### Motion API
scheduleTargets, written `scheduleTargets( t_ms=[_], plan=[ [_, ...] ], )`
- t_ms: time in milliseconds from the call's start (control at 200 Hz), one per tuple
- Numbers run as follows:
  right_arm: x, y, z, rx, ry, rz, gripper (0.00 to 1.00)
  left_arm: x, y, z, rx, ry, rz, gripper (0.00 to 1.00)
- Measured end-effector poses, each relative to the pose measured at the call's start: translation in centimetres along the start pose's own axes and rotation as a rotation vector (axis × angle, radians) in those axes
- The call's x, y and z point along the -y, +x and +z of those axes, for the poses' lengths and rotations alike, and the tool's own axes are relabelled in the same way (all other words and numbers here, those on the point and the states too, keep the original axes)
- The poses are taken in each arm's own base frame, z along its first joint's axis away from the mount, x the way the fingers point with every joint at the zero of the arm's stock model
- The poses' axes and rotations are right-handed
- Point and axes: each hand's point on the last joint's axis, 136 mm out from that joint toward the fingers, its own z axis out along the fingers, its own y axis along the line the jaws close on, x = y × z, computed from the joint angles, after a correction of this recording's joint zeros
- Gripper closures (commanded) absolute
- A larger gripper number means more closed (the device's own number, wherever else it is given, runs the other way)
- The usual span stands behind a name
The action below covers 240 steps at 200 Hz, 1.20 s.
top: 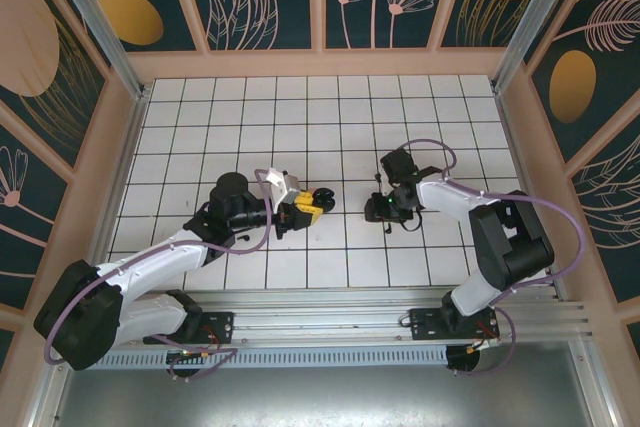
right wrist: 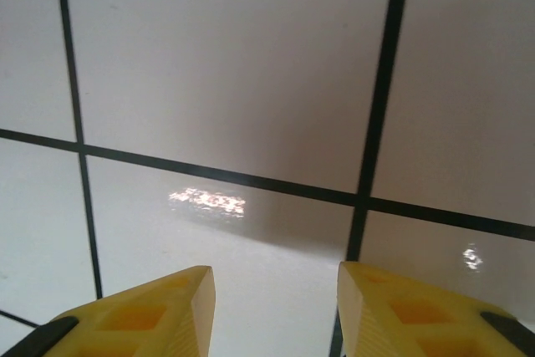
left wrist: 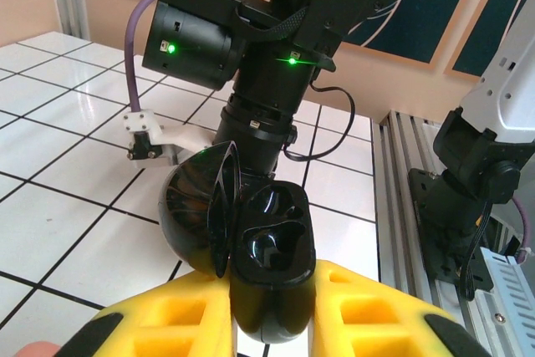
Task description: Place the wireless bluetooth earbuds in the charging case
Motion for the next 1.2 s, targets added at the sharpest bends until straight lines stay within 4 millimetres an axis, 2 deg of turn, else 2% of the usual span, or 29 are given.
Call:
scheduleTargets(
  t_ms=[505,591,836,1201],
  plan=[
    [1.8,1.6,-0.5,-0.067,0.111,0.025,0.58,0.0,0.2,0.0,-0.006,0.000,-0.005,0.78],
    [1.3,1.5,-0.7,-0.069,0.118,0.013,0.58,0.0,0.1,0.0,-0.005,0.000,-0.005,0.78],
    [-0.8,-0.4,-1.8,-0.016,0.094,-0.028,0.58,0.0,0.2,0.0,-0.009,0.000,-0.008,0.78],
    [0.3,0.9,0.6,-0.109,0.130,-0.037,0.58,0.0,0.3,0.0,-0.010,-0.001,-0.009,0.78]
  ],
)
